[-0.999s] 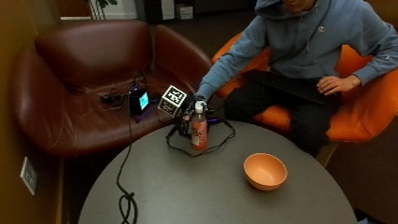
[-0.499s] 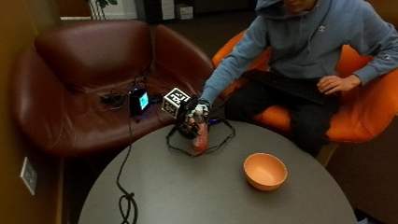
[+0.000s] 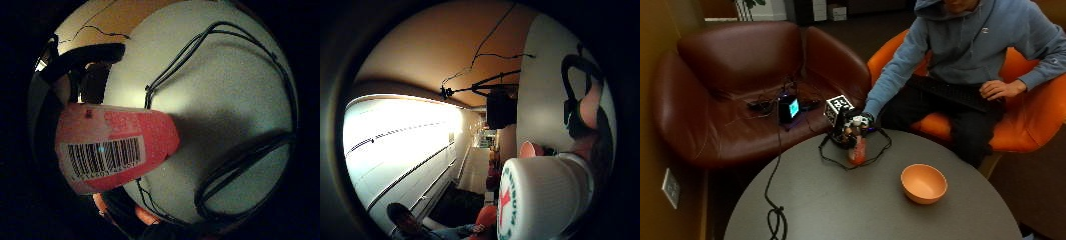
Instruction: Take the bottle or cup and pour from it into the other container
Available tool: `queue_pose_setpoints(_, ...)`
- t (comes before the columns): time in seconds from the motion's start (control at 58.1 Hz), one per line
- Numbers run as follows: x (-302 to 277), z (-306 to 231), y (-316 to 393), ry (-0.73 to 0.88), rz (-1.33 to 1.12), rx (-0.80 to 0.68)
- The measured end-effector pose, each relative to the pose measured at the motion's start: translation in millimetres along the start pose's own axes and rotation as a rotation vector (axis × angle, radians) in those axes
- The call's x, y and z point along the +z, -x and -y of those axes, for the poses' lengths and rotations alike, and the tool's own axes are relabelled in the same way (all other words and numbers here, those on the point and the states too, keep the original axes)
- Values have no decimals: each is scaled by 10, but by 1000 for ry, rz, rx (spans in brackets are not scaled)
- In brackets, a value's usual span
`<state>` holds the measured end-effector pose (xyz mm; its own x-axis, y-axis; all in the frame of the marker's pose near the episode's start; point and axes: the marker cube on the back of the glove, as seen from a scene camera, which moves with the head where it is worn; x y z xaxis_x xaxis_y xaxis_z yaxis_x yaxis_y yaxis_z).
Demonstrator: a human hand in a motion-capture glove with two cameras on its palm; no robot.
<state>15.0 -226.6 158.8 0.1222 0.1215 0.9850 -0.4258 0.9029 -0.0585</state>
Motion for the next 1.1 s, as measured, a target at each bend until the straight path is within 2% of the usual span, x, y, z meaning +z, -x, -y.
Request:
queue_pose_setpoints(0.155, 172, 135, 224, 18, -21, 12)
queue_pose_setpoints(0.568, 189, 86, 187, 155, -59, -40)
queue_pose_setpoints(0.913, 346, 137, 352, 139, -141, -53)
queue_pose_setpoints(1.102, 237, -86, 172, 293, -289, -100)
